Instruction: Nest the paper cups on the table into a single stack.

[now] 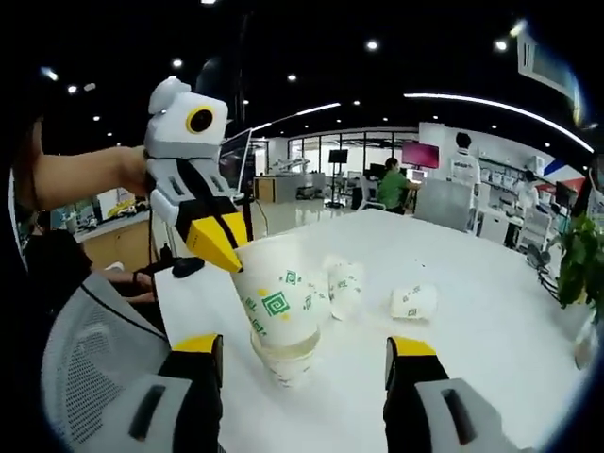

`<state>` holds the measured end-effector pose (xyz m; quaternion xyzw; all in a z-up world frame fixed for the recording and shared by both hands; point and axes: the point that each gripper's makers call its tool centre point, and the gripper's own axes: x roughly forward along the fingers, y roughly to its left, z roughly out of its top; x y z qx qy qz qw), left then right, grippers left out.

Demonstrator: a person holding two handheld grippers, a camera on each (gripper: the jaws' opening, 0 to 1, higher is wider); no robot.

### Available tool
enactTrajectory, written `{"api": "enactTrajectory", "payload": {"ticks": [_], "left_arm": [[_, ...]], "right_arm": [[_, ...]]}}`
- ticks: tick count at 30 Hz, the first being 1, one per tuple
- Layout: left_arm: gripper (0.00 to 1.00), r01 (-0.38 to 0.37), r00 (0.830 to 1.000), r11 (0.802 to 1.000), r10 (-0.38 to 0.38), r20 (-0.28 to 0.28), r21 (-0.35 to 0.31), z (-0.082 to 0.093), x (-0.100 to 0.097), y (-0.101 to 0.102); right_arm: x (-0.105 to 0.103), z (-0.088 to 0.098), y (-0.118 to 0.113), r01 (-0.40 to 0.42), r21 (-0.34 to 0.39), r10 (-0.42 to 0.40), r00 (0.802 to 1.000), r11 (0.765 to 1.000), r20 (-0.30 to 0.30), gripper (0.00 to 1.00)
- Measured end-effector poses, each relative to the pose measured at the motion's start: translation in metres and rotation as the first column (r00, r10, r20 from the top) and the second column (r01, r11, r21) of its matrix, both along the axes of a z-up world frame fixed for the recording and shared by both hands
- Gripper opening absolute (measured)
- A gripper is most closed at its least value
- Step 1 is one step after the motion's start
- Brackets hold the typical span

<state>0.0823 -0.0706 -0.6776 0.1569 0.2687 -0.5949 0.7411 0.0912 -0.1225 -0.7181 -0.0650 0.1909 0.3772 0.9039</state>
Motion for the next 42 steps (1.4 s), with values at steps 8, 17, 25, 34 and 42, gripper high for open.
{"api": "enactTrajectory", "payload": {"ticks": [8,17,25,34,42], "left_arm": [[0.00,0.036,0.998,0.994,-0.041,0.045,0.102,-0.012,-0.002,0.001],[0.00,0.082,0.992,0.978,-0.098,0.076,0.191,-0.027,-0.003,0.000],[0.00,0.147,0.975,0.937,-0.190,0.111,0.318,-0.050,-0.005,-0.003],[0.01,0.167,0.970,0.923,-0.217,0.109,0.347,-0.068,-0.001,-0.008],[0.14,0.169,0.973,0.929,-0.210,0.092,0.330,-0.075,-0.001,-0.014]], "right_arm": [[-0.001,-0.005,-0.021,0.084,0.054,-0.082,0.996,0.995,-0.036,0.78],[-0.004,-0.005,-0.033,0.146,0.071,-0.143,0.988,0.987,-0.049,0.77],[-0.006,-0.010,-0.039,0.173,0.071,-0.168,0.984,0.982,-0.063,0.76],[-0.007,-0.009,-0.040,0.186,0.075,-0.181,0.981,0.980,-0.064,0.75],[-0.006,-0.010,-0.043,0.193,0.082,-0.188,0.980,0.978,-0.064,0.75]]}}
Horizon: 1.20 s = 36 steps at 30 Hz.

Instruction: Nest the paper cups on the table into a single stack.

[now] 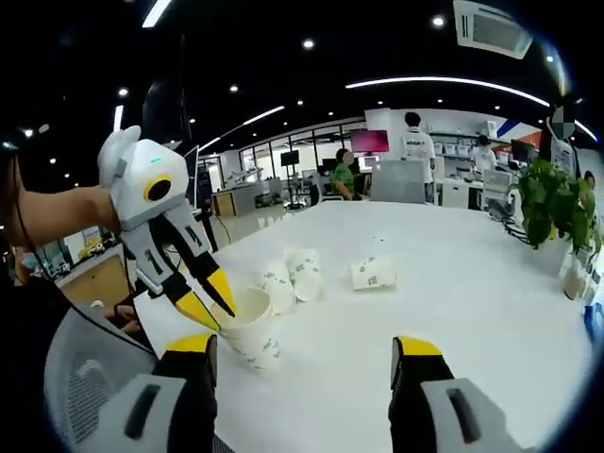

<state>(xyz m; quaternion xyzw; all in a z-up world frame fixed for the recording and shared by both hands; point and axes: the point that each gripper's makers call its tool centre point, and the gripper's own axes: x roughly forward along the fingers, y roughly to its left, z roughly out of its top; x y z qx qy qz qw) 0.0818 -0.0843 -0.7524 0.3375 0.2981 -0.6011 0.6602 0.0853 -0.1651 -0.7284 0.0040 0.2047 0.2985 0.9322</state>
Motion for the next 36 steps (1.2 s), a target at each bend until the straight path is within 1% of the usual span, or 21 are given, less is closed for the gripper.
{"api": "enactTrajectory", "payload": {"ticks": [4,7,8,10,12,14,17,18,19,22,23,25,26,27,28,30,33,36], "left_arm": [[0.19,-0.016,1.000,1.000,0.016,-0.011,-0.022,0.003,0.000,0.001],[0.22,-0.053,0.998,0.996,0.051,-0.030,-0.076,0.009,0.000,0.001],[0.23,-0.059,0.998,0.995,0.056,-0.033,-0.084,0.011,0.000,0.001],[0.26,-0.089,0.995,0.989,0.083,-0.050,-0.118,0.015,0.001,0.001],[0.29,-0.137,0.990,0.976,0.127,-0.069,-0.171,0.022,0.004,0.002],[0.32,-0.170,0.984,0.964,0.155,-0.085,-0.206,0.028,0.006,0.003],[0.36,-0.236,0.971,0.934,0.213,-0.112,-0.270,0.038,0.014,0.009],[0.37,-0.250,0.967,0.926,0.225,-0.119,-0.282,0.040,0.015,0.010],[0.38,-0.280,0.959,0.913,0.252,-0.129,-0.296,0.042,0.020,0.015],[0.42,-0.337,0.941,0.883,0.307,-0.141,-0.327,0.047,0.030,0.024],[0.44,-0.364,0.931,0.867,0.333,-0.149,-0.340,0.049,0.035,0.028],[0.48,-0.400,0.916,0.841,0.368,-0.158,-0.364,0.052,0.042,0.033],[0.50,-0.427,0.904,0.819,0.393,-0.168,-0.383,0.055,0.047,0.037],[0.50,-0.442,0.897,0.805,0.407,-0.175,-0.395,0.056,0.050,0.039],[0.51,-0.468,0.883,0.783,0.432,-0.183,-0.410,0.058,0.056,0.044],[0.52,-0.510,0.858,0.745,0.473,-0.199,-0.430,0.059,0.066,0.051],[0.55,-0.544,0.835,0.715,0.510,-0.205,-0.440,0.059,0.077,0.060],[0.53,-0.556,0.828,0.707,0.519,-0.215,-0.437,0.057,0.080,0.063]], "right_arm": [[0.000,0.000,0.000,-0.002,0.006,0.002,1.000,1.000,0.002,0.75],[0.000,0.001,0.001,-0.004,0.012,0.004,1.000,1.000,0.006,0.76],[0.000,0.002,0.001,-0.005,0.013,0.005,1.000,1.000,0.007,0.76],[-0.001,0.002,0.002,-0.007,0.016,0.007,1.000,1.000,0.008,0.76],[-0.001,0.002,0.003,-0.009,0.015,0.009,1.000,1.000,0.009,0.77],[-0.001,0.003,0.003,-0.009,0.016,0.009,1.000,1.000,0.009,0.77],[-0.001,0.003,0.003,-0.007,0.019,0.007,1.000,1.000,0.008,0.77],[-0.001,0.002,0.003,-0.008,0.019,0.008,1.000,1.000,0.007,0.77],[-0.001,0.002,0.003,-0.009,0.019,0.009,1.000,1.000,0.006,0.77],[-0.001,0.001,0.003,-0.013,0.018,0.013,1.000,1.000,0.004,0.77],[-0.002,0.001,0.004,-0.014,0.018,0.014,1.000,1.000,0.003,0.77],[-0.002,0.001,0.004,-0.016,0.016,0.016,1.000,1.000,0.003,0.76],[-0.002,0.000,0.003,-0.016,0.016,0.016,1.000,1.000,0.002,0.76],[-0.002,0.000,0.003,-0.017,0.015,0.017,1.000,1.000,0.001,0.76],[-0.001,-0.001,0.003,-0.017,0.014,0.017,1.000,1.000,0.001,0.76],[-0.002,0.000,0.004,-0.017,0.013,0.017,1.000,1.000,0.000,0.76],[-0.002,-0.001,0.003,-0.017,0.014,0.017,1.000,1.000,-0.001,0.76],[-0.002,0.000,0.004,-0.020,0.014,0.020,1.000,1.000,0.000,0.76]]}}
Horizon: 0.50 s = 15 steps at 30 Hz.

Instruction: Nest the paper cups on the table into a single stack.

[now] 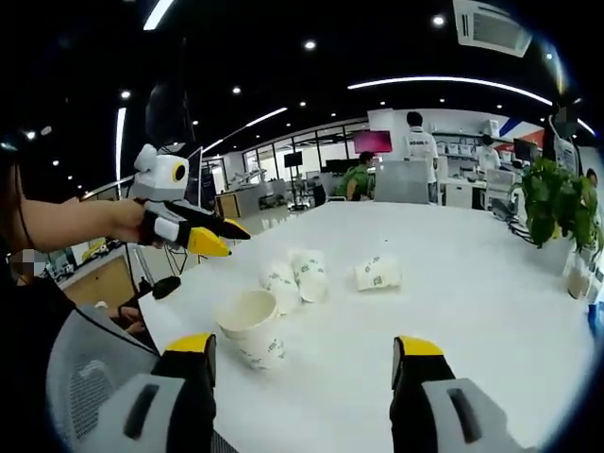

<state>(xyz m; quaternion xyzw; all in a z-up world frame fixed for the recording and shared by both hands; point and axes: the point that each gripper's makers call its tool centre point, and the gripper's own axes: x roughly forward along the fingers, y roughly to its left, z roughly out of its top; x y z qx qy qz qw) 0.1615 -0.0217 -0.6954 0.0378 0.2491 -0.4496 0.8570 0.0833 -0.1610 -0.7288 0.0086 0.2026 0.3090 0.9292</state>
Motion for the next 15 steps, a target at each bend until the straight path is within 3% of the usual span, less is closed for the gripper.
{"api": "enactTrajectory", "payload": {"ticks": [7,10,15], "left_arm": [[0.59,-0.057,0.998,0.997,0.058,-0.009,0.048,-0.022,0.022,0.019],[0.61,-0.086,0.996,0.991,0.086,0.004,0.100,-0.038,0.034,0.030],[0.62,-0.140,0.990,0.986,0.139,0.014,0.094,-0.056,0.048,0.035]], "right_arm": [[0.000,-0.001,0.000,-0.004,-0.003,0.004,1.000,1.000,0.001,0.76],[0.001,0.000,-0.001,0.002,-0.001,-0.002,1.000,1.000,0.003,0.76],[0.002,0.000,-0.003,0.011,0.000,-0.011,1.000,1.000,0.003,0.76]]}}
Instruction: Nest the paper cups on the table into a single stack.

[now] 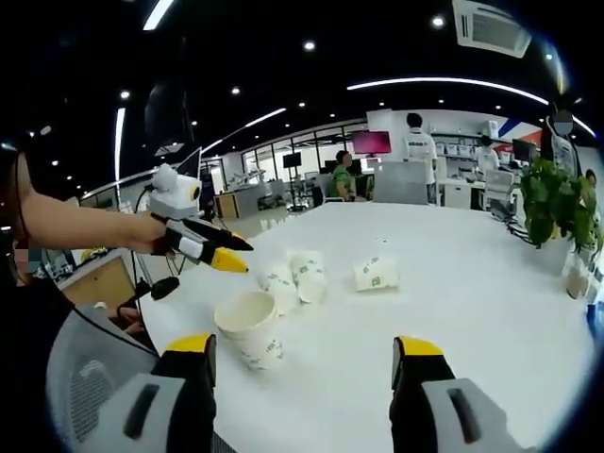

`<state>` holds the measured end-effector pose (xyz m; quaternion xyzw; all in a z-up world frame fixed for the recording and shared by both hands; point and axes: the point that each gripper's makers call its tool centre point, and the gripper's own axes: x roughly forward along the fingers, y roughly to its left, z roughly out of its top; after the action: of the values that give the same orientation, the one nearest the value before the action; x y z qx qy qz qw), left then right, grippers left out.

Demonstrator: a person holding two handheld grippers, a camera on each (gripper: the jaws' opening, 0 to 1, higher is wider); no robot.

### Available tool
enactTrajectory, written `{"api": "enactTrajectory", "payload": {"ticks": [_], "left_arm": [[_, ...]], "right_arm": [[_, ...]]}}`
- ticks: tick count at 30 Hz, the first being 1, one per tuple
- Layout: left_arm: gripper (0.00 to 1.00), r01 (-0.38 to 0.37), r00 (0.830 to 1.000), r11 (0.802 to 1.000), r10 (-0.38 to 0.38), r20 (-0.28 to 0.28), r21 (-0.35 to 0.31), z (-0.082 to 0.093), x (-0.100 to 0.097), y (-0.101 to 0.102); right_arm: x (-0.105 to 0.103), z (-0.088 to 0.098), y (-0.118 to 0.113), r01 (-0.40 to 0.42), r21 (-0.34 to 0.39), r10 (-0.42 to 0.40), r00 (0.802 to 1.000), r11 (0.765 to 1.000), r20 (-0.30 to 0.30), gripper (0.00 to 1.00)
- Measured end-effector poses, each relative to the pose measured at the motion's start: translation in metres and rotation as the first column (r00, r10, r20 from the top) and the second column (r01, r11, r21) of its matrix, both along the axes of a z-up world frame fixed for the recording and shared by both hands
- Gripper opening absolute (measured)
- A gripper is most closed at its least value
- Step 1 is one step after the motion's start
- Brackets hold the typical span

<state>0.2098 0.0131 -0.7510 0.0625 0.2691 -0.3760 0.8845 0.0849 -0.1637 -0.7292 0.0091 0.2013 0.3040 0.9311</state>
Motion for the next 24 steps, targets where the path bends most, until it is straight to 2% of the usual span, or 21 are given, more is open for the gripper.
{"api": "enactTrajectory", "payload": {"ticks": [7,15,22,24], "left_arm": [[0.60,-0.026,0.999,1.000,0.026,-0.030,0.008,-0.016,0.005,-0.002],[0.62,-0.022,0.999,0.997,0.023,-0.026,0.072,-0.036,0.014,-0.002],[0.51,-0.029,0.998,0.999,0.032,-0.062,0.046,-0.040,0.021,0.001],[0.51,-0.056,0.994,0.998,0.055,-0.092,-0.002,-0.038,0.022,0.001]], "right_arm": [[0.000,-0.001,-0.001,0.003,-0.001,-0.003,1.000,1.000,-0.004,0.76],[0.000,-0.002,-0.001,0.006,-0.001,-0.006,1.000,1.000,-0.009,0.75],[0.001,-0.003,-0.003,0.015,0.001,-0.015,1.000,1.000,-0.018,0.74],[0.001,-0.003,-0.004,0.021,0.007,-0.021,1.000,1.000,-0.022,0.74]]}}
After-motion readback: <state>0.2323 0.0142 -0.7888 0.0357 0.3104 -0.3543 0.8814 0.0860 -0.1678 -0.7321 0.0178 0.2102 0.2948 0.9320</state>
